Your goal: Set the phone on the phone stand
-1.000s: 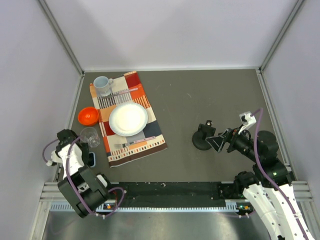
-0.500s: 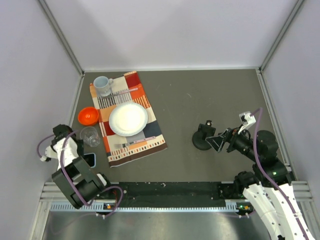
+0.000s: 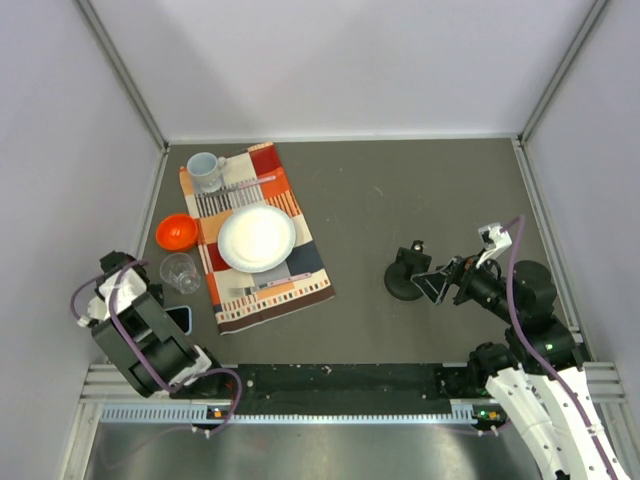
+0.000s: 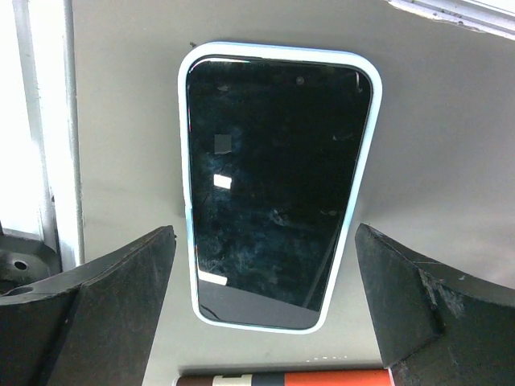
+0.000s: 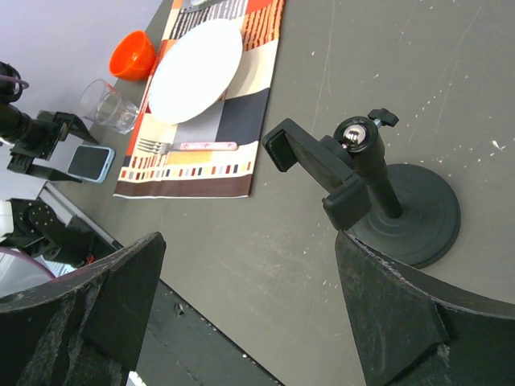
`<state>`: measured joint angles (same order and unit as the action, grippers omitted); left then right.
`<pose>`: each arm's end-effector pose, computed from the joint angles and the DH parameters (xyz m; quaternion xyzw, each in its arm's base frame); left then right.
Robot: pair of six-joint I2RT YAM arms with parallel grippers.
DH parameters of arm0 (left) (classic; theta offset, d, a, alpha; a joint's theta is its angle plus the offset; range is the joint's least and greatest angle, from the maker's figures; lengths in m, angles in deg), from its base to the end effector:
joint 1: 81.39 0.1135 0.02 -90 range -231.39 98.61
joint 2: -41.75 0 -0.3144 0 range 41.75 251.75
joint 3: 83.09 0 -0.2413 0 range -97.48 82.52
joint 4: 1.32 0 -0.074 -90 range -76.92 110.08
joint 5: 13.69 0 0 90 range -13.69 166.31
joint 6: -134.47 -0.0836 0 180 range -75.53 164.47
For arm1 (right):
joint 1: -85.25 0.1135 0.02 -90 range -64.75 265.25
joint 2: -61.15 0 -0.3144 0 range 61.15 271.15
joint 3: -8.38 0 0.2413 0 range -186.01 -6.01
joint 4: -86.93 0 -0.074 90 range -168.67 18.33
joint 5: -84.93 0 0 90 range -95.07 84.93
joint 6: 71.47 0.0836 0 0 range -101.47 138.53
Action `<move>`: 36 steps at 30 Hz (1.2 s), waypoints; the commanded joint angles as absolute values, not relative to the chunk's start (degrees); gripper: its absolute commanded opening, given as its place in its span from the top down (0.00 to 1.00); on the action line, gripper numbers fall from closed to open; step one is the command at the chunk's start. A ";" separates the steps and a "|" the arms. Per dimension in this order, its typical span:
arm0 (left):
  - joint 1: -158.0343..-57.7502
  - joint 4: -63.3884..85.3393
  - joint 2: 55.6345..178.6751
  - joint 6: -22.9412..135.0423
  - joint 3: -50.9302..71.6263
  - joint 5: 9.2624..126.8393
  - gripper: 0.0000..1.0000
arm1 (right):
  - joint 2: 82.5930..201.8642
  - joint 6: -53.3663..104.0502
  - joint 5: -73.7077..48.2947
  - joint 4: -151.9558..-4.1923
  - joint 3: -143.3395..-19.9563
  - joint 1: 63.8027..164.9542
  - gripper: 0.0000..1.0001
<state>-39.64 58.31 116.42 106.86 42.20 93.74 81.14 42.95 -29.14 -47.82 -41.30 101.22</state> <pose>0.1262 0.1462 0.1831 -0.7849 0.5943 0.1324 0.1153 0.0666 0.0545 0.3002 -0.0684 0.7860 0.3601 0.4979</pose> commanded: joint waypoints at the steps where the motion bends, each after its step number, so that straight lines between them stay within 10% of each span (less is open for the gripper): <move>1: -39.21 56.94 117.60 107.84 41.73 94.59 0.02 | 81.63 42.17 -29.24 -50.81 -41.61 101.69 0.12; 22: -39.03 52.98 122.78 110.31 43.41 94.68 0.11 | 82.06 42.17 -29.24 -51.07 -41.52 101.77 0.12; 25: -38.68 52.11 124.10 109.95 43.58 95.12 0.41 | 81.98 42.26 -29.06 -51.07 -41.52 101.77 0.12; 27: -38.15 51.58 124.63 110.30 45.16 93.90 0.93 | 81.89 42.26 -28.97 -50.98 -41.61 101.77 0.12; 28: -38.06 51.40 124.54 110.39 45.60 93.63 0.99 | 81.98 42.34 -28.88 -51.07 -41.61 101.77 0.12; 36: -38.15 55.87 112.96 110.56 46.31 95.82 1.00 | 82.24 42.35 -29.06 -51.07 -41.52 101.77 0.12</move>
